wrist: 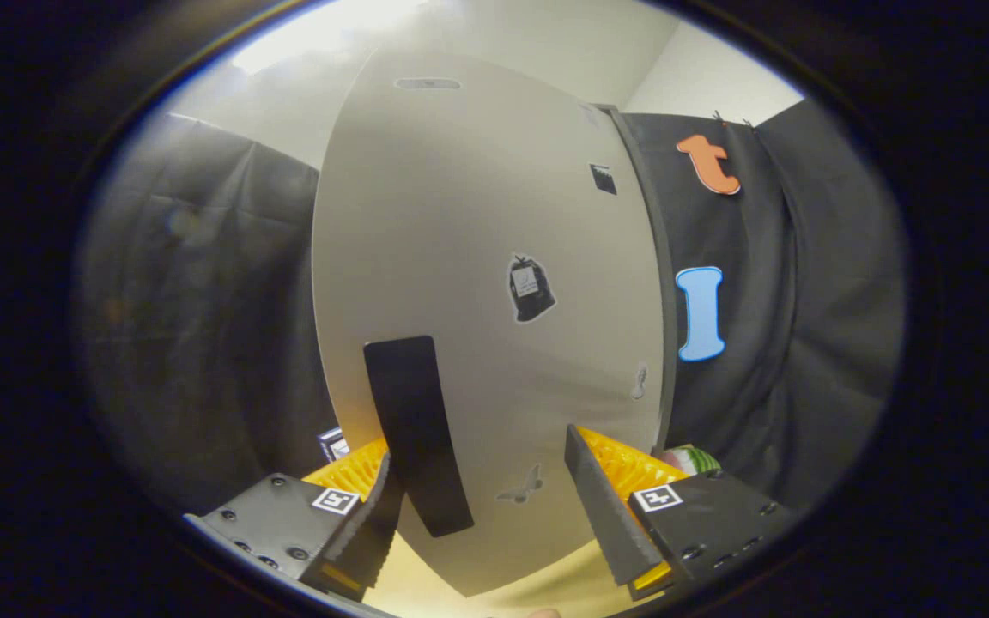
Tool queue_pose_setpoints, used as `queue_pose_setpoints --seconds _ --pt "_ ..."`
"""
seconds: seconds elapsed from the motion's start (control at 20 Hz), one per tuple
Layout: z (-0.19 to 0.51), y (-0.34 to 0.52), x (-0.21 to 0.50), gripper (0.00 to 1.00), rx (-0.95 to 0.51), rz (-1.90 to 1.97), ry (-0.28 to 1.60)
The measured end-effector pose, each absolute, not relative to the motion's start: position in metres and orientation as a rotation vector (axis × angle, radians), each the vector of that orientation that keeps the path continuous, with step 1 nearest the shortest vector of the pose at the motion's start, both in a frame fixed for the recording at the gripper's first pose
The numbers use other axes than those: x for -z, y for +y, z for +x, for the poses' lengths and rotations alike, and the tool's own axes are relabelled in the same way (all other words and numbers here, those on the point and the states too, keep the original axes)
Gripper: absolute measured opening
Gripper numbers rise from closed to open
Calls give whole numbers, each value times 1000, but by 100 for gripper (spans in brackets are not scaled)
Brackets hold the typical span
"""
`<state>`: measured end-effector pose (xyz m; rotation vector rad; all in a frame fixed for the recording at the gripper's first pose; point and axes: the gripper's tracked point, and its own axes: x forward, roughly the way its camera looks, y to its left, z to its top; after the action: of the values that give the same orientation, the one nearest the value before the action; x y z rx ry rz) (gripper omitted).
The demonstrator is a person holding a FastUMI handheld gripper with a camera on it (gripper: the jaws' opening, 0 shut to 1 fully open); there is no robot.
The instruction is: Open the shoe cabinet door, grab the shoes and put them into the shoe cabinet, then close the shoe cabinet door.
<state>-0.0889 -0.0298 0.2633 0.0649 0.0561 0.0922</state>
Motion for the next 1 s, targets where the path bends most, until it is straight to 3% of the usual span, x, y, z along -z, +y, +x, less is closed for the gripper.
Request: queue_pose_setpoints --seconds 1.0 --pt "6 30 -256 99 67 68 40"
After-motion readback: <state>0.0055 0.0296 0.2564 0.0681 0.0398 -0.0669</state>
